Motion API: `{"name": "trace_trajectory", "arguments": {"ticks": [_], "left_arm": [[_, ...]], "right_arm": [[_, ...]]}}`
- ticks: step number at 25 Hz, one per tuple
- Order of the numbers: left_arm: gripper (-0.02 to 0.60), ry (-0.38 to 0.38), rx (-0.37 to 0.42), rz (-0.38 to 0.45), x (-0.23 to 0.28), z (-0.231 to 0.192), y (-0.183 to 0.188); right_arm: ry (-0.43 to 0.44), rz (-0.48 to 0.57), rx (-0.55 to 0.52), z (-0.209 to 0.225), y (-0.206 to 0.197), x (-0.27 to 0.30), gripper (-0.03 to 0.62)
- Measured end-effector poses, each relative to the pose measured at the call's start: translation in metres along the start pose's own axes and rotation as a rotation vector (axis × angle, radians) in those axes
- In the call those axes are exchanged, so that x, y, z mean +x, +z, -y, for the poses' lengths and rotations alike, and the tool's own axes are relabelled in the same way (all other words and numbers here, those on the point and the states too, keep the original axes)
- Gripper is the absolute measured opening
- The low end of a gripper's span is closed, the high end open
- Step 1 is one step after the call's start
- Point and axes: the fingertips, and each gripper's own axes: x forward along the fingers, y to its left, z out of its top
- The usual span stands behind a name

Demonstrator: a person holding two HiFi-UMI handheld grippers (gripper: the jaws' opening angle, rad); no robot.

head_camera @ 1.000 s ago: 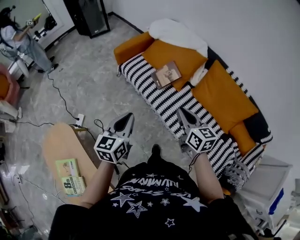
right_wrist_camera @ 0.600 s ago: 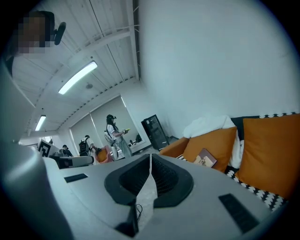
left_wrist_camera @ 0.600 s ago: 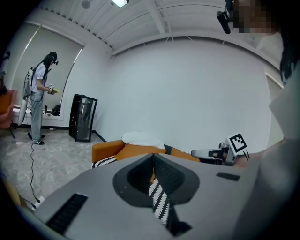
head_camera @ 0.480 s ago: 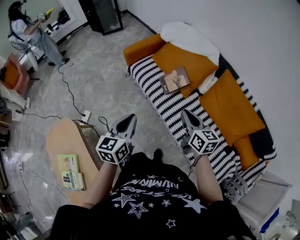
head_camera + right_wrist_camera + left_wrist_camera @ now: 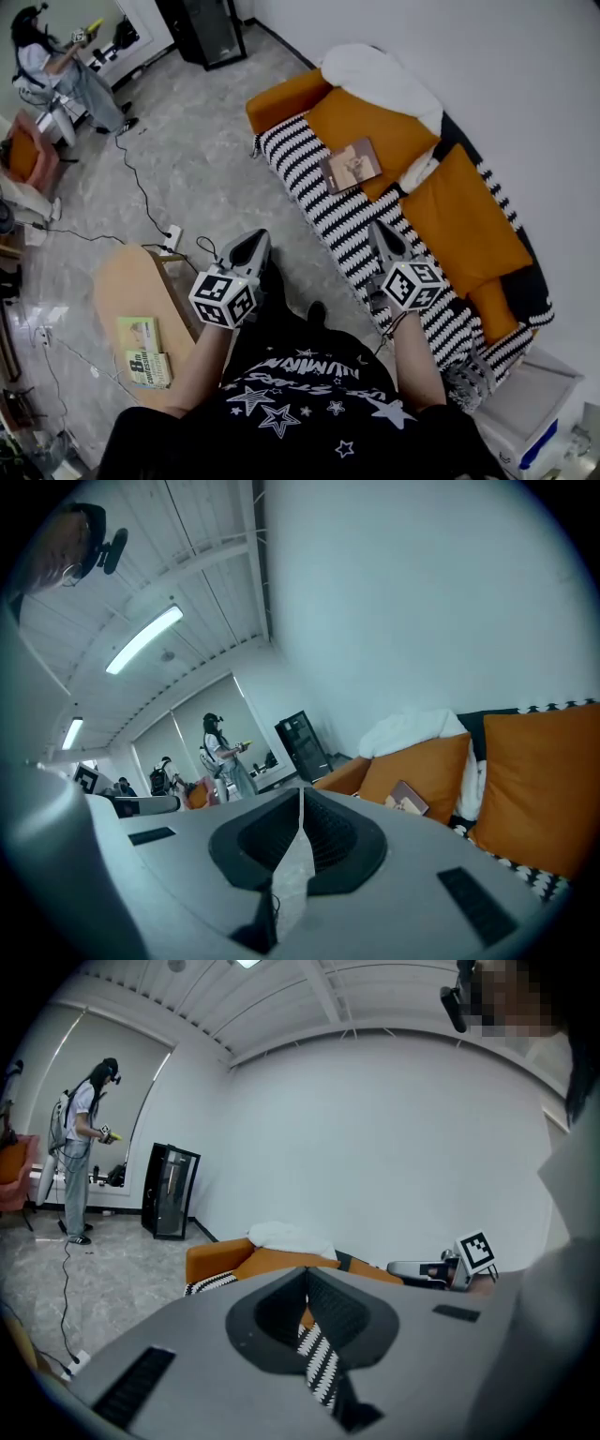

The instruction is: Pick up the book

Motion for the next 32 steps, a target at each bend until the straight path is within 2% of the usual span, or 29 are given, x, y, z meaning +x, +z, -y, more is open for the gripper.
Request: {"name": "trace_trajectory", "arguments": {"ticks": [6,16,21,32], "left_arm": [[0.009,-0.076,0.054,-0.024,0.048,-0.023,0.020],[0.009,-0.197,0.090,-0.055,0.131,-0.077,0.067],[0.008,-0.278,0.152,-0.073,0.178,-0.098,0.095],[0.009,-0.446,0.164,-0.110,0.249,-0.132,0.133]], "right_arm": [[-0.106,0.040,0.034,0.032,0.013,0.013,0.029],[-0.214,0.089,0.053,0.047,0.044,0.079,0.029],[-0.280,0.120,0.074,0.053,0.058,0.107,0.029],[-0.451,0.171,0.114,0.058,0.073,0.146,0.029]]}}
